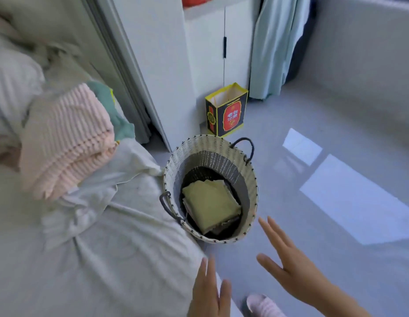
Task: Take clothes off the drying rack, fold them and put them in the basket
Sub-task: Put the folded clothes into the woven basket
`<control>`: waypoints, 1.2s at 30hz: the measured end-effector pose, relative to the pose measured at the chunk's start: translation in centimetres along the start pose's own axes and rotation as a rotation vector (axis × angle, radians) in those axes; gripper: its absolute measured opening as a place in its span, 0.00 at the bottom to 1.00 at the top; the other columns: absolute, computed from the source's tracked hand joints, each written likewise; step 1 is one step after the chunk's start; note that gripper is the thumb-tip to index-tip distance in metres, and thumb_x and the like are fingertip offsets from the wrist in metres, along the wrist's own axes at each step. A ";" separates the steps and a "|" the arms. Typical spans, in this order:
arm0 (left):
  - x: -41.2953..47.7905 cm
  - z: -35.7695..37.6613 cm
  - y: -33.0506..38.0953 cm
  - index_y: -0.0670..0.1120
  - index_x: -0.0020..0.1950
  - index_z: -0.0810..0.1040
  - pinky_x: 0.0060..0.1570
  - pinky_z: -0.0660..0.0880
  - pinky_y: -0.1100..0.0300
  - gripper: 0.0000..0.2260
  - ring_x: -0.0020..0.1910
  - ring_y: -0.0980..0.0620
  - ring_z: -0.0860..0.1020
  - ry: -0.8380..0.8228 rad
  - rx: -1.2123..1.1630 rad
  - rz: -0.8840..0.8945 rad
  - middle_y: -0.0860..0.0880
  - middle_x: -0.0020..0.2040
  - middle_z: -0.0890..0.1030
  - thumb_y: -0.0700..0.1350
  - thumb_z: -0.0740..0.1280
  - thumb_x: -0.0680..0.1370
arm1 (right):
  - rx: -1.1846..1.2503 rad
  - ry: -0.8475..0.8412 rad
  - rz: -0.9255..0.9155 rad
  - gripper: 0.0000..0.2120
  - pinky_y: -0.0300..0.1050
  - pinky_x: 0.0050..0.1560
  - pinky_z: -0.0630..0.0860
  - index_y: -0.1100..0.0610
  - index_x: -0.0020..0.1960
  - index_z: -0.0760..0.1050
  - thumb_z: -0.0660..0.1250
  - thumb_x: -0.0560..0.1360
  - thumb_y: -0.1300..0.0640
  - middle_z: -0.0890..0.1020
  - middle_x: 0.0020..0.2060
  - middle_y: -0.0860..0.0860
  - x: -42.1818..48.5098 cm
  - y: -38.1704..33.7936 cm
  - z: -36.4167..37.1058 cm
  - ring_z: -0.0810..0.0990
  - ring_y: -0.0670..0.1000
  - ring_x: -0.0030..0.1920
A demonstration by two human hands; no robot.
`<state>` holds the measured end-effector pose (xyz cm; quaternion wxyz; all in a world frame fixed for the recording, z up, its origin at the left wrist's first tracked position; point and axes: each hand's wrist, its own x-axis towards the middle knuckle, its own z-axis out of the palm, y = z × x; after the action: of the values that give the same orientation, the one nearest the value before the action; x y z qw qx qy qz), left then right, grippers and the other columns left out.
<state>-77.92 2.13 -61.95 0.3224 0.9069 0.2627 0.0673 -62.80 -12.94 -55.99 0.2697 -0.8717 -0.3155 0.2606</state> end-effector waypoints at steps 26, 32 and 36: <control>-19.1 -0.3 14.5 0.56 0.77 0.40 0.69 0.56 0.66 0.59 0.76 0.58 0.52 -0.379 -0.066 -0.104 0.57 0.78 0.47 0.80 0.23 0.49 | 0.207 0.090 0.152 0.39 0.35 0.68 0.60 0.22 0.63 0.27 0.38 0.57 0.15 0.45 0.75 0.34 -29.8 2.1 1.3 0.50 0.30 0.71; -25.4 -2.2 14.6 0.56 0.77 0.42 0.66 0.56 0.69 0.55 0.75 0.61 0.53 -0.350 -0.113 -0.026 0.58 0.77 0.50 0.81 0.27 0.54 | 0.234 0.125 0.146 0.36 0.29 0.66 0.55 0.19 0.61 0.28 0.40 0.58 0.15 0.48 0.76 0.36 -36.6 1.3 3.2 0.48 0.27 0.69; -28.6 -4.5 13.3 0.55 0.77 0.43 0.65 0.54 0.71 0.54 0.75 0.62 0.52 -0.345 -0.129 -0.022 0.63 0.74 0.49 0.82 0.31 0.56 | 0.247 0.120 0.164 0.36 0.31 0.68 0.55 0.20 0.59 0.26 0.40 0.57 0.15 0.48 0.75 0.35 -40.4 0.3 5.2 0.48 0.32 0.73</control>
<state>-97.91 -18.99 -48.88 0.4210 0.8795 0.2084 -0.0758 -92.78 -39.48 -48.45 0.3712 -0.8687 -0.1920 0.2659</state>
